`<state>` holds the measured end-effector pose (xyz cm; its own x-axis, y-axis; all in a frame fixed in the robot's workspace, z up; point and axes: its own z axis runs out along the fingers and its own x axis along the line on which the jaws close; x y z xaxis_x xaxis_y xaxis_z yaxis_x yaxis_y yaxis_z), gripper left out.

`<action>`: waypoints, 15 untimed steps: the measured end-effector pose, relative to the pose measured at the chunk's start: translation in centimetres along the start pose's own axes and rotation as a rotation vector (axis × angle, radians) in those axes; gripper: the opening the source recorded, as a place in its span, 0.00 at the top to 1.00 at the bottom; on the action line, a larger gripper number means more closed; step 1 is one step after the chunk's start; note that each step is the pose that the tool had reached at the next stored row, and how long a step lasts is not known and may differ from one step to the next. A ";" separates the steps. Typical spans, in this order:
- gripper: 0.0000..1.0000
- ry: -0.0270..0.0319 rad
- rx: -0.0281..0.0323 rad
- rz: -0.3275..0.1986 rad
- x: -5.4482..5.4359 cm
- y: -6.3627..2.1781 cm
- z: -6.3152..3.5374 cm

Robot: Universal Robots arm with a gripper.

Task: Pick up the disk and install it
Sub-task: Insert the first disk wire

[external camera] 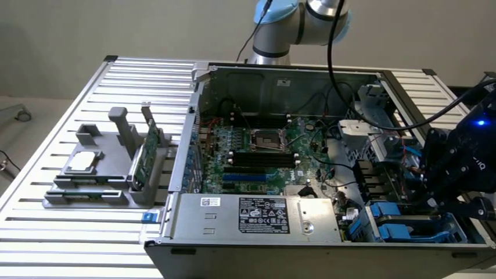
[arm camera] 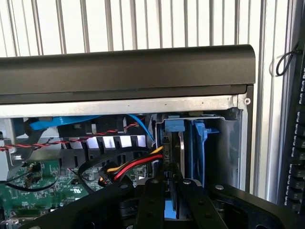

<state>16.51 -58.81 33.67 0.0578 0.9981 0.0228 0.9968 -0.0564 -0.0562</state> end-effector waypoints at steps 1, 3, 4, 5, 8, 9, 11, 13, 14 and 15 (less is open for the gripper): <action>0.83 -0.0001 0.0000 -0.002 0.0 0.00 0.01; 0.83 -0.0004 0.0001 -0.006 0.0 0.00 0.02; 0.83 -0.0006 0.0002 -0.008 -0.1 0.00 0.02; 0.83 -0.0007 0.0002 -0.011 -0.1 0.01 0.03; 0.83 -0.0010 0.0003 -0.016 -0.2 0.01 0.04; 0.83 -0.0010 0.0004 -0.018 -0.2 0.01 0.04; 0.83 -0.0011 0.0004 -0.020 -0.3 0.02 0.05; 0.83 -0.0013 0.0004 -0.021 -0.3 0.02 0.06; 0.83 -0.0013 0.0005 -0.022 -0.4 0.03 0.07; 0.83 -0.0013 0.0005 -0.023 -0.4 0.03 0.08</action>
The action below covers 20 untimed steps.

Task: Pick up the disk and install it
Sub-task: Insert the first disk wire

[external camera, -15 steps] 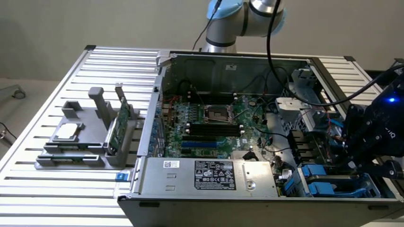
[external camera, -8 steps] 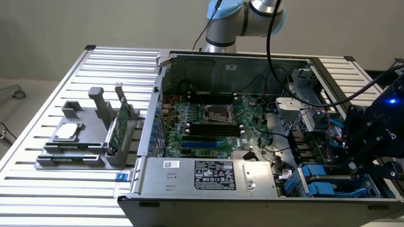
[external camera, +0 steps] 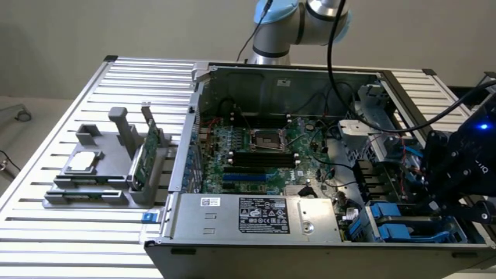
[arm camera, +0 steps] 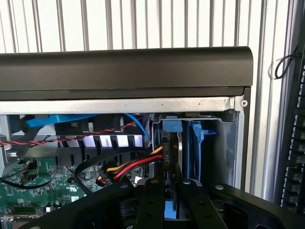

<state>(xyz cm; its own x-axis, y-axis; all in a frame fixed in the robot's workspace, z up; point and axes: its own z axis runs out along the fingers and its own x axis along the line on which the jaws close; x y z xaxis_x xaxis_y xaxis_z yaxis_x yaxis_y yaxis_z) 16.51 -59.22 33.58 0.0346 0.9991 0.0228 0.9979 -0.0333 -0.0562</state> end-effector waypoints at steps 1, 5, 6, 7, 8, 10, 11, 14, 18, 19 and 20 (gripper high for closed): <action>0.83 -0.0001 0.0000 -0.001 0.0 0.01 0.02; 0.83 -0.0003 0.0001 -0.003 -0.2 0.01 0.11; 0.83 -0.0001 0.0001 -0.004 -0.2 0.02 0.15; 0.83 0.0002 0.0003 -0.004 -0.3 0.01 0.21; 0.83 -0.0003 0.0002 -0.004 -0.3 0.01 0.23; 0.83 -0.0008 0.0001 -0.005 -0.3 0.02 0.28; 0.83 -0.0007 0.0001 -0.006 -0.3 0.02 0.32; 0.83 -0.0002 0.0001 -0.006 -0.3 0.03 0.44; 0.83 -0.0008 0.0001 -0.007 -0.3 0.03 0.51; 0.83 -0.0008 0.0002 -0.007 -0.3 0.03 0.53; 0.83 -0.0010 0.0002 -0.007 -0.3 0.03 0.54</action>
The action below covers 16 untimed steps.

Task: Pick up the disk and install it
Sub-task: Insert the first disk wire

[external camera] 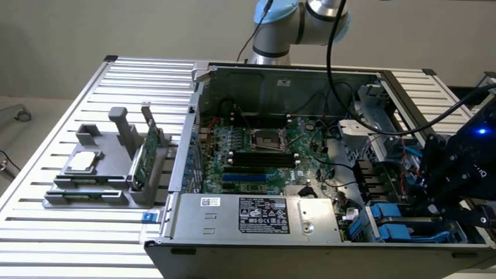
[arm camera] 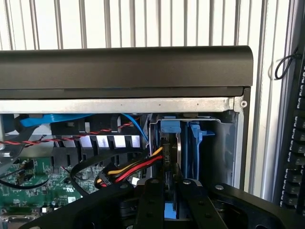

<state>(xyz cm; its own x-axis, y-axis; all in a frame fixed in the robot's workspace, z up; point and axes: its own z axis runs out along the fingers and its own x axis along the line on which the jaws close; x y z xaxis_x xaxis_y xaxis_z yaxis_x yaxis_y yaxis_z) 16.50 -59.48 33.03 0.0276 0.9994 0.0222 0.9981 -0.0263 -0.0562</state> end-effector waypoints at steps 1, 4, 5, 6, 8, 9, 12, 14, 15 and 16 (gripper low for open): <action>0.83 -0.0001 0.0000 0.000 0.0 0.00 0.02; 0.83 -0.0011 0.0001 0.000 0.1 0.03 0.02; 0.83 -0.0013 0.0002 0.000 0.2 0.06 0.02; 0.83 -0.0014 0.0004 0.000 0.2 0.08 0.01; 0.83 -0.0011 0.0010 0.000 0.2 0.10 0.02; 0.83 -0.0011 0.0016 0.000 0.2 0.12 0.02; 0.82 -0.0002 0.0042 0.000 0.2 0.19 0.07; 0.69 -0.0010 0.0069 0.000 0.2 0.20 0.01; 0.64 -0.0014 0.0083 0.000 0.2 0.19 -0.03; 0.64 -0.0014 0.0100 0.000 0.2 0.19 -0.09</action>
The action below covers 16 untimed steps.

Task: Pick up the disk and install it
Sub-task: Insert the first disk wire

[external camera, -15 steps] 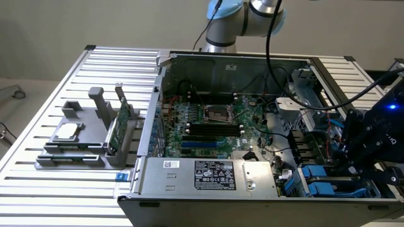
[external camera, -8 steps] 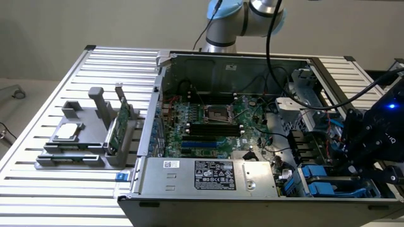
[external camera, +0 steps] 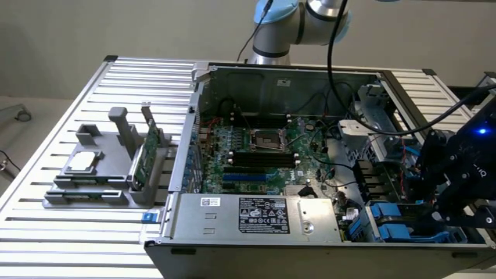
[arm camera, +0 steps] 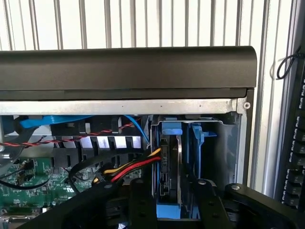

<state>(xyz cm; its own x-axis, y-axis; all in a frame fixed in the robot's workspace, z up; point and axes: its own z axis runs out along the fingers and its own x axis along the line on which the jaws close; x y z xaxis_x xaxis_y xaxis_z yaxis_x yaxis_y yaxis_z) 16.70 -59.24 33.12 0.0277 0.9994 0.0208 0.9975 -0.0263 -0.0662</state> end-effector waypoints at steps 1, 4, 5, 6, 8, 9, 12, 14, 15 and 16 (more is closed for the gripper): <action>0.58 0.0000 0.0013 0.000 0.0 0.00 -0.08; 0.51 0.0001 0.0062 0.000 0.0 -0.03 -0.45; 0.51 -0.0003 0.0078 0.000 0.0 -0.04 -0.63; 0.51 0.0000 0.0094 0.000 0.0 -0.05 -0.82; 0.51 0.0000 0.0112 0.000 0.0 -0.08 -1.23; 0.51 -0.0001 0.0118 0.000 0.0 -0.09 -1.46; 0.51 -0.0002 0.0131 0.000 0.0 -0.13 -2.05; 0.51 -0.0001 0.0138 0.000 0.1 -0.16 -2.44; 0.51 -0.0002 0.0142 0.000 0.1 -0.17 -2.65; 0.51 -0.0002 0.0144 0.000 0.1 -0.19 -2.88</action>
<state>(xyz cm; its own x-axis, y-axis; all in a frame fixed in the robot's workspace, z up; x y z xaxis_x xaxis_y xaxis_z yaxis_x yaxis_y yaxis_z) 16.70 -59.24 36.01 0.0281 0.9994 0.0206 0.9964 -0.0264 -0.0806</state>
